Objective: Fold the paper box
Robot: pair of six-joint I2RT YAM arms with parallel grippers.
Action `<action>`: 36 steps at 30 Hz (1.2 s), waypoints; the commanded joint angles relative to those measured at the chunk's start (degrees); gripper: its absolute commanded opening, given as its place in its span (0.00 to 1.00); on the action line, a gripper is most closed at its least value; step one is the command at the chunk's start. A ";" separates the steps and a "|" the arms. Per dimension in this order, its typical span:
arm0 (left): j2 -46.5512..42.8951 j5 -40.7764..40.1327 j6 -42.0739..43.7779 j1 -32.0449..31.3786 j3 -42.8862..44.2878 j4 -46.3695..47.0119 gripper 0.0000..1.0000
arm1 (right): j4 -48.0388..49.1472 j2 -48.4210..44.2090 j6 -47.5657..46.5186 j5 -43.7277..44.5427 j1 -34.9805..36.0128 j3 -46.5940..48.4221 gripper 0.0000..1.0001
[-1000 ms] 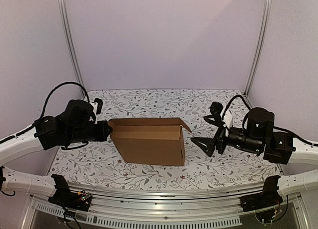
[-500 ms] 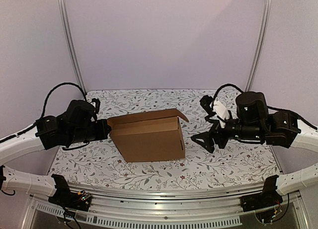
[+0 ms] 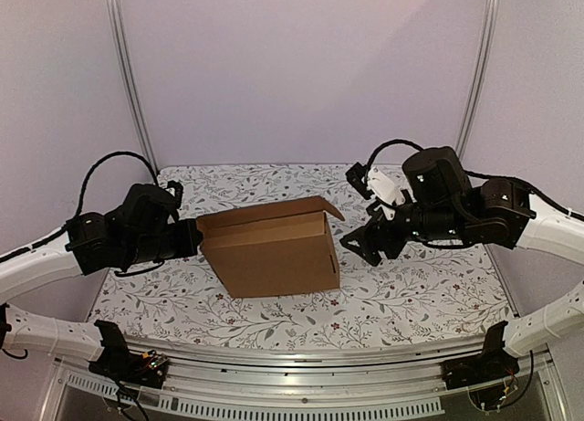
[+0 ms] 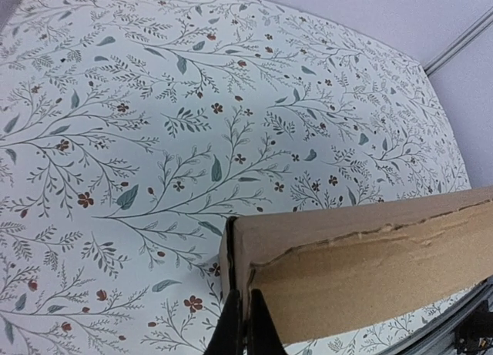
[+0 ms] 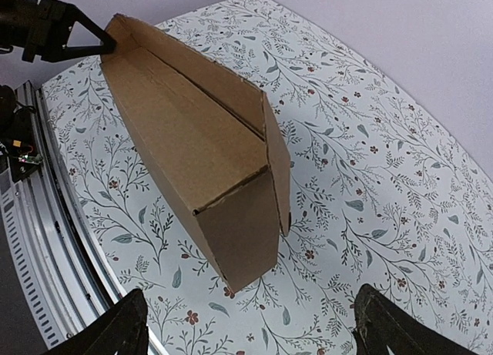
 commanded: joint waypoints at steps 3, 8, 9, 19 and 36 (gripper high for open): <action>0.89 0.41 -0.05 -1.08 -0.29 -5.74 0.00 | -6.87 4.88 0.05 4.54 0.11 8.42 0.78; 0.89 0.21 0.14 -1.08 -0.33 -5.85 0.00 | -8.72 8.92 -0.09 2.33 -0.07 12.21 0.66; 0.92 0.15 0.21 -1.08 -0.33 -5.85 0.00 | -8.86 9.63 -0.10 2.38 -0.14 12.76 0.63; 1.06 -0.16 0.43 -1.08 0.09 -6.01 0.00 | -9.44 14.15 0.21 3.95 -1.26 16.07 0.34; 6.72 -0.60 1.62 -2.17 4.62 -5.97 0.00 | -9.21 15.62 0.27 4.25 -1.29 16.28 0.11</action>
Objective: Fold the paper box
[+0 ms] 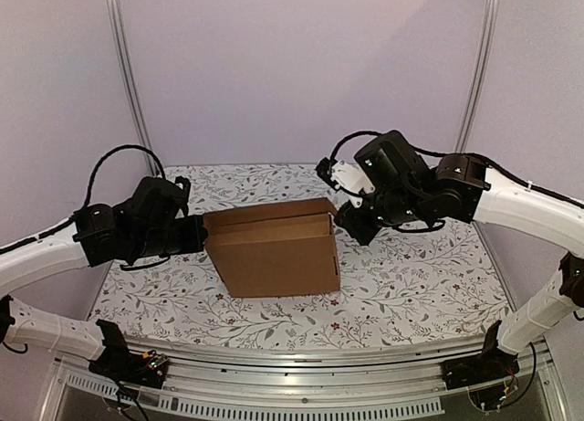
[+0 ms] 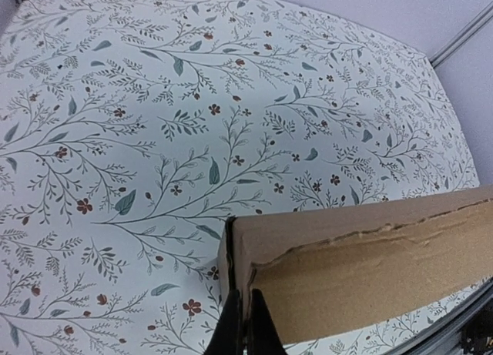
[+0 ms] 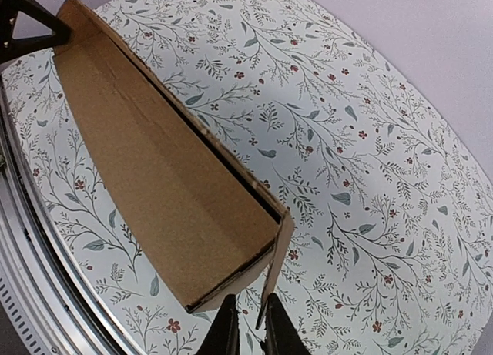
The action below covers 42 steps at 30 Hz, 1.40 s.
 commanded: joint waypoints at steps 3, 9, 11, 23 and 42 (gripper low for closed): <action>3.92 0.17 0.99 -2.25 2.01 -4.66 0.00 | -0.94 0.14 0.68 1.42 -0.17 1.22 0.00; 6.38 -2.04 0.90 -4.03 3.65 -4.73 0.00 | -2.08 -0.19 2.73 3.16 -0.16 0.49 0.00; 7.21 -3.03 0.48 -4.85 3.79 -4.62 0.00 | -2.36 -0.56 3.83 3.35 -0.19 -0.19 0.00; 12.06 -7.77 -2.63 -11.42 2.91 -2.36 0.00 | -2.64 -4.54 13.95 0.86 -0.18 -4.40 0.00; 16.06 -11.26 -3.61 -15.95 2.26 -1.40 0.00 | -6.07 -11.74 11.99 9.49 -0.23 -9.75 0.41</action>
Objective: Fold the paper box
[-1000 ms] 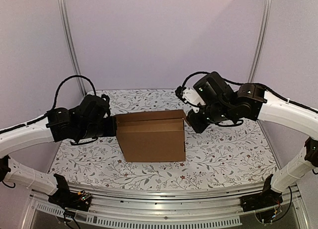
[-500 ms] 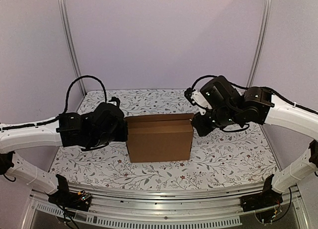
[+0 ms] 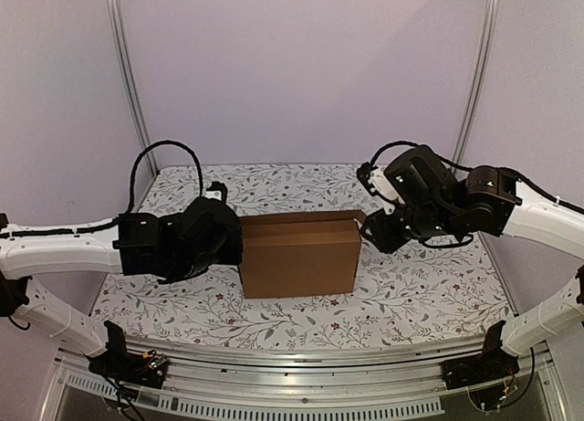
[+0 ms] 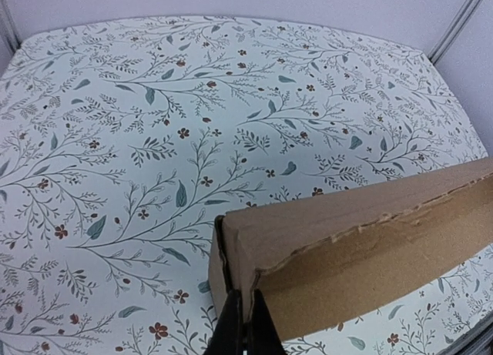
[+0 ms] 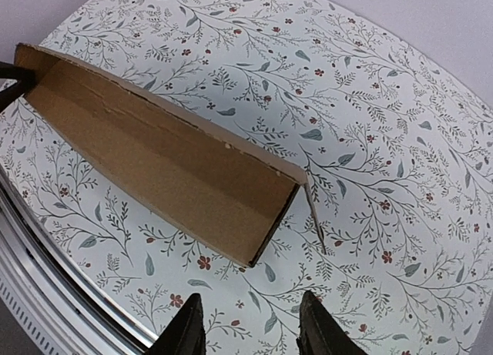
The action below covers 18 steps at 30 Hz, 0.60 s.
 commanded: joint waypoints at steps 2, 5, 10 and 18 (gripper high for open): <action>2.44 5.11 -0.18 -1.30 -2.53 -6.59 0.00 | -1.82 -3.93 -5.87 5.87 -0.56 -2.71 0.42; 2.41 5.22 -0.06 -1.38 -2.44 -6.58 0.00 | -1.28 -3.71 -6.41 4.88 -2.19 -3.46 0.43; 2.58 5.22 0.02 -1.64 -2.44 -6.63 0.00 | 1.49 -1.73 -7.20 1.17 -4.34 -4.21 0.43; 2.58 4.87 0.03 -2.00 -2.31 -6.82 0.00 | 5.44 1.07 -8.83 -2.39 -6.81 -4.27 0.46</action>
